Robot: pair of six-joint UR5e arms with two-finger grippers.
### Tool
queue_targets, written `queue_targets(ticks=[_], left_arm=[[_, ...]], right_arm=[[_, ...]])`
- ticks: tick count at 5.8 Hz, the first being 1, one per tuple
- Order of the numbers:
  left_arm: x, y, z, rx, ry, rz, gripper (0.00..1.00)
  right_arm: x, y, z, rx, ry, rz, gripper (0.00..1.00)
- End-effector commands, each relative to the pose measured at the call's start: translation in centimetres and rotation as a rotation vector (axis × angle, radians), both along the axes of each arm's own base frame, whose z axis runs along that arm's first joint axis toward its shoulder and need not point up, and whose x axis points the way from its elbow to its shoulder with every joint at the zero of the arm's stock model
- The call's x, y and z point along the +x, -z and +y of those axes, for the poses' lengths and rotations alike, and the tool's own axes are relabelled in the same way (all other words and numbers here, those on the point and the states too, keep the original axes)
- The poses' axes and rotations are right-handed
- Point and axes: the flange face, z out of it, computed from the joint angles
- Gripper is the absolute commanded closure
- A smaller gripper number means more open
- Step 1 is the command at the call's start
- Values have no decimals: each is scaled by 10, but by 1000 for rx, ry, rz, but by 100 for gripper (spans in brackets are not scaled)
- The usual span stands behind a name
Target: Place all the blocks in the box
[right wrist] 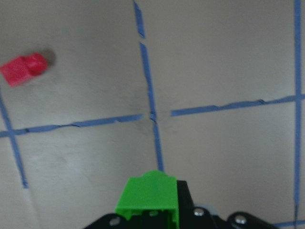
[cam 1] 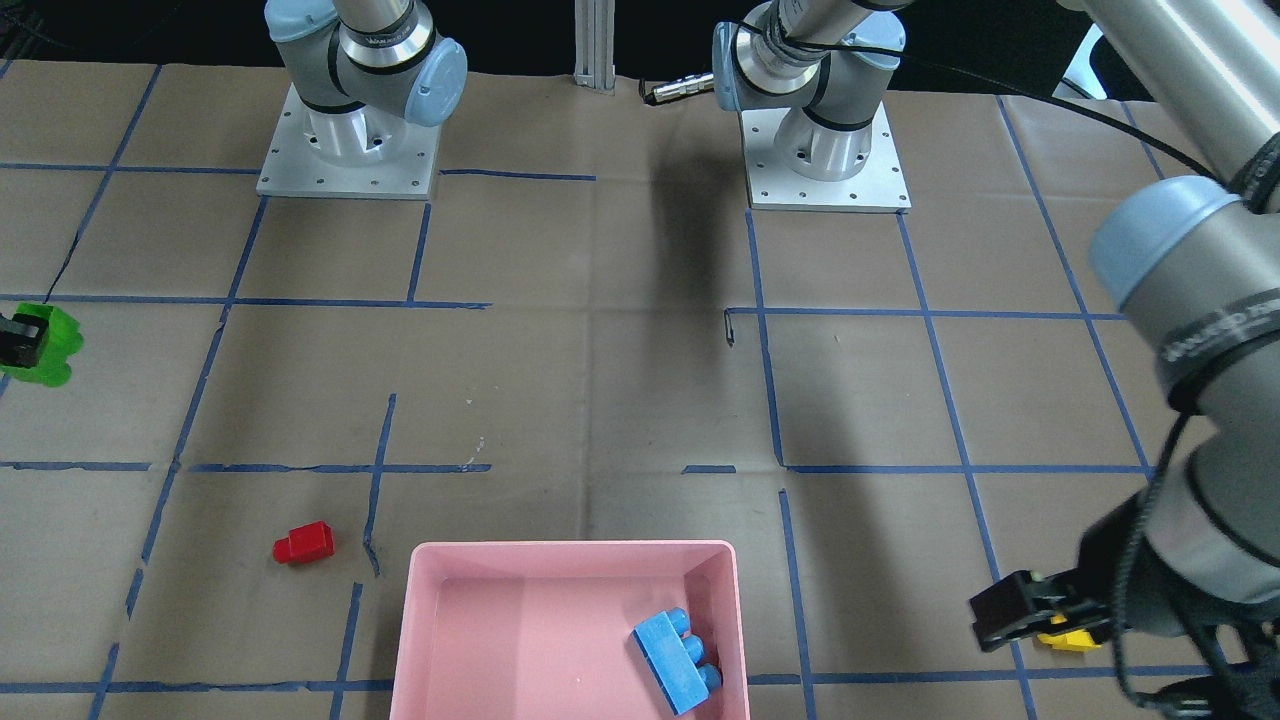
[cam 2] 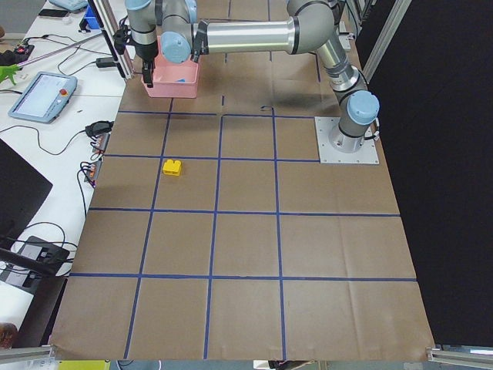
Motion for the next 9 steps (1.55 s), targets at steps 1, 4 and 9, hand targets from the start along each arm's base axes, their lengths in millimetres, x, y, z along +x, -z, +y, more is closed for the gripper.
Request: queue_targets(ticks=[1, 4, 9], left_arm=[[155, 41, 26, 74, 94, 2, 1], [159, 147, 33, 106, 106, 4, 1], [151, 241, 27, 142, 119, 5, 1]], right_arm=[[127, -26, -33, -86, 111, -133, 90], [344, 20, -138, -278, 151, -339, 87], [370, 103, -178, -247, 133, -262, 0]])
